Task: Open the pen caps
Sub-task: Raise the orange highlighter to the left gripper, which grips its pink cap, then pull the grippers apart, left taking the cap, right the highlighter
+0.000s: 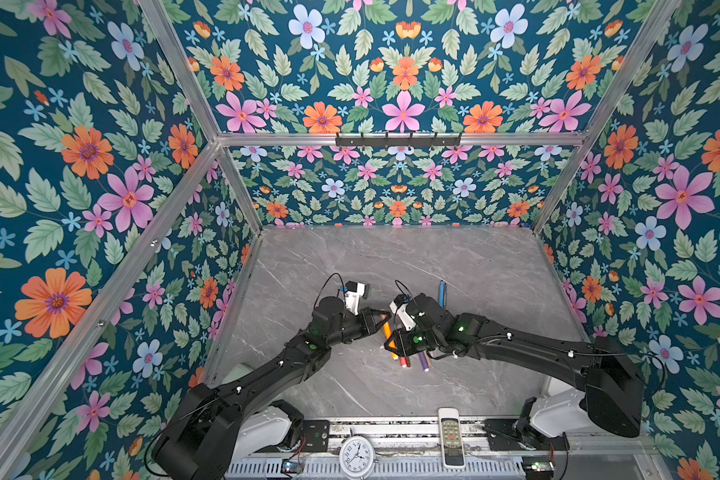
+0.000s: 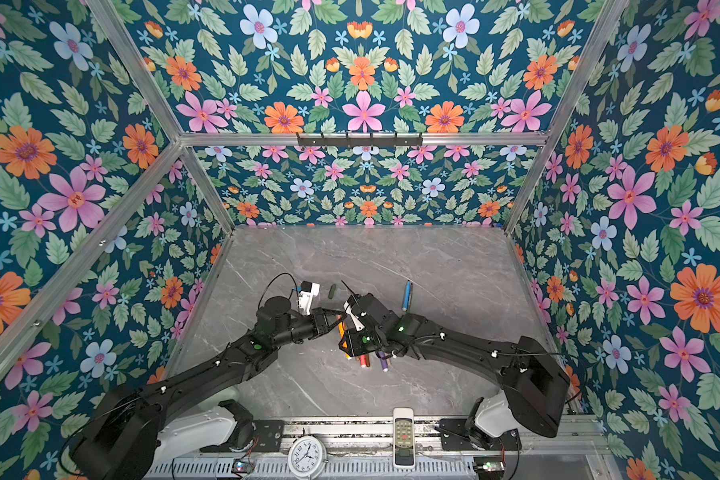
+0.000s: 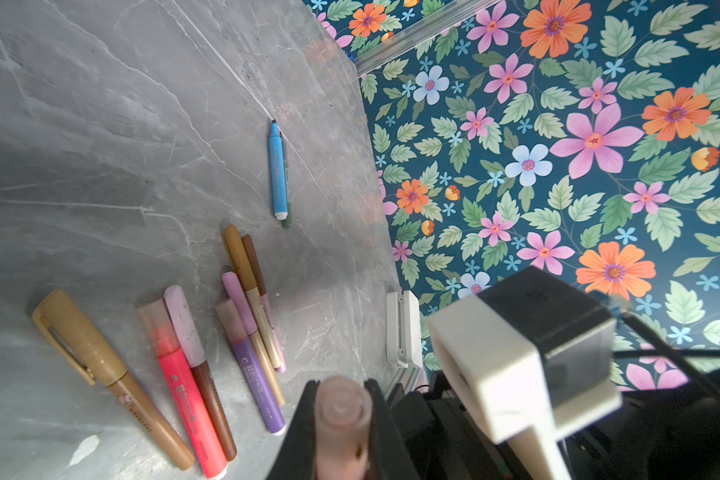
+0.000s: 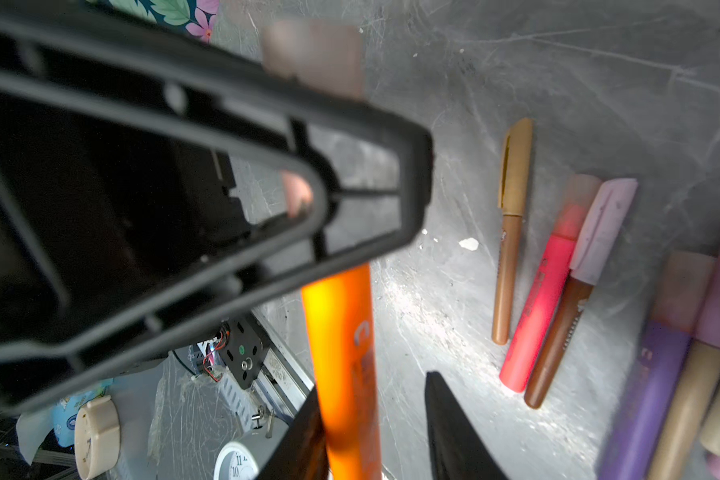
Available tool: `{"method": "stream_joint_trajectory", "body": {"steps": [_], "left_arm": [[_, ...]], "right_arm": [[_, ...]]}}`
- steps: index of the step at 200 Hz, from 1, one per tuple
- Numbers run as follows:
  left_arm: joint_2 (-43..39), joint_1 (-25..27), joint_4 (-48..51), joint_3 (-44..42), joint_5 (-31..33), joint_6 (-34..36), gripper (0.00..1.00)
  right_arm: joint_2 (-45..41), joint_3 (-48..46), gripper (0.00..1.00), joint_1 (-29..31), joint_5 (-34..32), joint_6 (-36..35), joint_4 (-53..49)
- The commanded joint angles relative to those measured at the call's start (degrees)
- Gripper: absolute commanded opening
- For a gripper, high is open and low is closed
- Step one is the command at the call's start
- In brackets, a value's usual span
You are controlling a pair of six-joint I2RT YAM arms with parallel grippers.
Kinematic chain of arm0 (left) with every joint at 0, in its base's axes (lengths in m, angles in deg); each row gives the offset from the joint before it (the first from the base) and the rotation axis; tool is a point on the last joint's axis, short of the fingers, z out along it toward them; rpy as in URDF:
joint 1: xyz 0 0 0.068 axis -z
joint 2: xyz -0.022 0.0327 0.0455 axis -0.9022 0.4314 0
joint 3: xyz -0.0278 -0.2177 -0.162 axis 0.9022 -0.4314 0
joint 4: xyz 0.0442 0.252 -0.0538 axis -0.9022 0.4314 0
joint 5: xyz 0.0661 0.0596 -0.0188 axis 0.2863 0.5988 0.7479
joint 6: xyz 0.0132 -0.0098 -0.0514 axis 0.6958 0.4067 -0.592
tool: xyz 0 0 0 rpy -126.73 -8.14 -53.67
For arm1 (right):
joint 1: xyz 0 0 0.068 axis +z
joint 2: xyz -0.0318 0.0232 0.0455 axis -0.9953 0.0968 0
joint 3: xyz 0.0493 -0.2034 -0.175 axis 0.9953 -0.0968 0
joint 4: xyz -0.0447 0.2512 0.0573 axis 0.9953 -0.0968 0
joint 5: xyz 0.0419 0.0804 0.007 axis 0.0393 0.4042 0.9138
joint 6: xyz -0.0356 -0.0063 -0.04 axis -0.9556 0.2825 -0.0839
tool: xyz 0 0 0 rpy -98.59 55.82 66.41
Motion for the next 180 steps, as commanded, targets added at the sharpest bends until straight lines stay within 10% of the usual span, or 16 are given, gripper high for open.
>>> {"method": "stream_joint_trajectory", "body": {"steps": [1, 11, 119, 180], "left_arm": [[-0.01, 0.02, -2.47, 0.10, -0.92, -0.45, 0.00], [0.22, 0.02, -1.86, 0.57, -0.92, 0.11, 0.00], [19.05, -14.95, 22.53, 30.97, 2.40, 26.44, 0.00], [33.88, -12.00, 29.51, 34.91, 5.34, 31.14, 0.00]], "right_arm": [[0.13, 1.23, 0.19, -0.07, -3.29, -0.20, -1.71], [0.11, 1.11, 0.00, -0.12, -3.05, -0.26, -1.39], [-12.16, -19.90, 0.00, 3.68, -5.43, 10.61, 8.63], [-29.96, -27.69, 0.00, -14.76, -5.94, 9.81, -3.81]]}}
